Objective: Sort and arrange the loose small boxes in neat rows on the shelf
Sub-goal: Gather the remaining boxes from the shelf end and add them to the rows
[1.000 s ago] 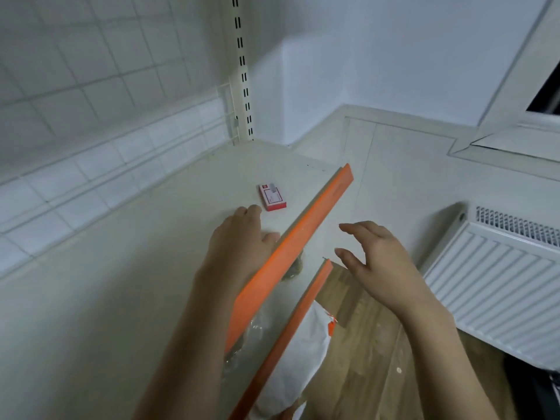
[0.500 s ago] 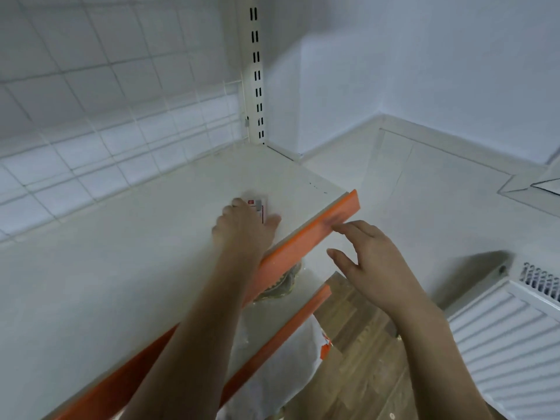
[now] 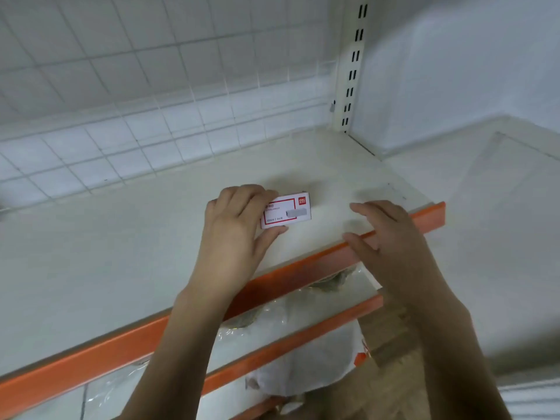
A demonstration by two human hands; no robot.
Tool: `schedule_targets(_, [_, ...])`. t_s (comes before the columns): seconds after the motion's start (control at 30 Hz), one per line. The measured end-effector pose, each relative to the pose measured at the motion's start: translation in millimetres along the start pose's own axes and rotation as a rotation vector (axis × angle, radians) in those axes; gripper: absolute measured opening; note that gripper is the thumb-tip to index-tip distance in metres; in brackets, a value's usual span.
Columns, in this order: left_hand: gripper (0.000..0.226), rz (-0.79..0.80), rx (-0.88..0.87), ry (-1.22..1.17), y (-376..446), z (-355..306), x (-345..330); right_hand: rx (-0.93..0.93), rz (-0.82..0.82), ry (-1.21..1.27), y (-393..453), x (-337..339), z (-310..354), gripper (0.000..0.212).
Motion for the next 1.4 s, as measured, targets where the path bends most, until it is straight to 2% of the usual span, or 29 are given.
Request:
schedule_targets(0.17, [0.039,-0.001,0.076,0.031,-39.2,42.1,46.3,0.095,0.07,0.046,23.5,-26.7,56.3,0.051])
schedule_targets(0.4, [0.042,-0.007,0.178,-0.009,-80.7,123.0,118.6,0.18,0.117,0.085,36.0,-73.9,153.3,0.05])
schedule_targets(0.63, [0.037,-0.084,0.257,-0.051,-129.2,242.1,221.9,0.231,0.138,0.114,41.0,-128.9,283.5,0.047])
schedule_targets(0.8, [0.038,-0.145,0.361,0.091,-170.0,332.2,309.2,0.275,0.156,0.15,44.6,-167.7,380.7,0.044])
schedule_targets(0.97, [0.044,-0.094,0.401,0.095,-203.3,374.7,336.7,0.379,0.205,0.2,50.4,-199.0,466.6,0.044])
schedule_targets(1.1, [0.041,-0.053,0.428,0.11,-214.7,388.1,337.4,0.427,0.248,0.214,53.7,-212.1,495.5,0.045])
schedule_targets(1.4, [0.04,-0.021,0.464,0.268,-205.5,408.8,336.5,0.416,0.254,0.254,77.9,-235.3,495.2,0.044])
Point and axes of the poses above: each hand's wrist, its own y-axis towards the middle knuckle, its own x-axis out of the back of the hand, z = x × y, the point moved 8 cm from there along y, towards the middle knuckle, and after that the axes turned 15 degrees about x, right-handed, at the moved point
